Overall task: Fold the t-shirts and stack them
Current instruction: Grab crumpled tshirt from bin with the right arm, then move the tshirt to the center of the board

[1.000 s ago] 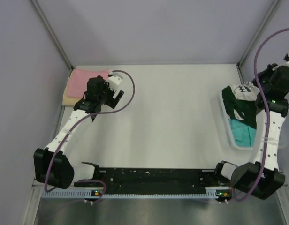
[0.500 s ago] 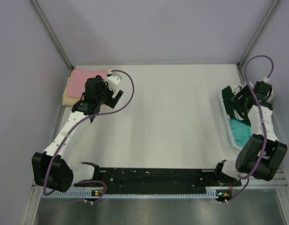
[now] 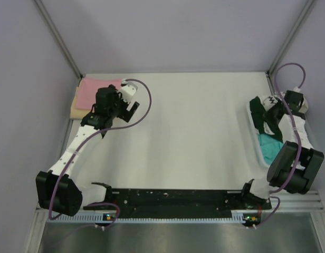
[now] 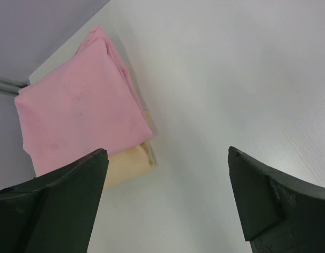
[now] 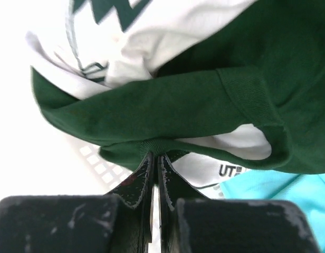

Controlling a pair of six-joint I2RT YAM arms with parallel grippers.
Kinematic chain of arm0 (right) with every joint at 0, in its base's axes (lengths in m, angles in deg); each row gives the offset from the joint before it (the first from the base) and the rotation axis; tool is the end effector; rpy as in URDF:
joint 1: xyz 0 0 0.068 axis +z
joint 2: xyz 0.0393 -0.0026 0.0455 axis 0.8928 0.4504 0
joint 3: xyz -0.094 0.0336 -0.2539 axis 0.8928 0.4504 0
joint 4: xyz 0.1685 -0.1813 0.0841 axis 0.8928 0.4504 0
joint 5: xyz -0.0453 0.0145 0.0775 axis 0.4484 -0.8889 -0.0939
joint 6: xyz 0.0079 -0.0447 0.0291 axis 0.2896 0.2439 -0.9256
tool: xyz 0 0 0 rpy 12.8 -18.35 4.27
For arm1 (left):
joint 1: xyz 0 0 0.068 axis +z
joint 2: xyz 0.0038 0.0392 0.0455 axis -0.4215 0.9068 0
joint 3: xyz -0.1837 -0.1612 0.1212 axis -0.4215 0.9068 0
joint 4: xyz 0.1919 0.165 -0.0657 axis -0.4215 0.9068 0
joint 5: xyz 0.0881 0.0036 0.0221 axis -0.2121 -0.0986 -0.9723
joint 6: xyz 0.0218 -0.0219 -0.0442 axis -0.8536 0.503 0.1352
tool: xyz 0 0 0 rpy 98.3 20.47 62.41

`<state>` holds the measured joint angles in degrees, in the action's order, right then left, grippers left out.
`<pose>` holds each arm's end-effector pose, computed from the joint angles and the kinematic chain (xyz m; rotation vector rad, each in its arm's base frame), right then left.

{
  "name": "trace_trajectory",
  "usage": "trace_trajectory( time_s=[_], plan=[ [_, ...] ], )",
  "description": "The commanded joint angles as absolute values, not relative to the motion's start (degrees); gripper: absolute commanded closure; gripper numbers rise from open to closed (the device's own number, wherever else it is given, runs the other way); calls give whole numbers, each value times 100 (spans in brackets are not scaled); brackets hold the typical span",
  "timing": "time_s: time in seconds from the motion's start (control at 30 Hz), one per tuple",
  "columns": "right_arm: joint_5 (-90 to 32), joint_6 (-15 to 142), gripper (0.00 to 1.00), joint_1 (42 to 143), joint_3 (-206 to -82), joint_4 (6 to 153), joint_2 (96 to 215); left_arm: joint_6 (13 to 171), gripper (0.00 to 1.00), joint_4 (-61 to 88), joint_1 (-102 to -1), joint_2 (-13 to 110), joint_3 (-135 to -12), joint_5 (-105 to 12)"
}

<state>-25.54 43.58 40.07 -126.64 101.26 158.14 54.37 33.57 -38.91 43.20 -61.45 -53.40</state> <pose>0.2881 -0.1206 0.2420 0.9940 2.1972 0.1137 0.2714 -0.0683 0.3234 0.7237 1.9456 0.1060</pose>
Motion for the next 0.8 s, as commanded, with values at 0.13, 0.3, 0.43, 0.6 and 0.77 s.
trace_trajectory(
  time_s=[0.13,0.3,0.43,0.6,0.77],
  plan=[
    [-2014,4801,100,3993,-14225,9875,14117,5442,1,3255,-3899,4246,-6376,-5275],
    [-2012,5520,100,4905,-15841,9664,13676,5468,1,3203,-3899,4264,-6393,-5257],
    [-2652,6014,100,6608,-17116,9541,13991,5529,1,3045,-3882,4273,-6376,-5633],
    [-4171,6049,100,8490,-18769,9690,14974,5634,1,2939,-3741,4430,-6472,-6310],
    [-5166,5367,100,9285,-19466,9165,15617,5925,1,3035,-3171,4589,-6665,-6339]
  ],
)
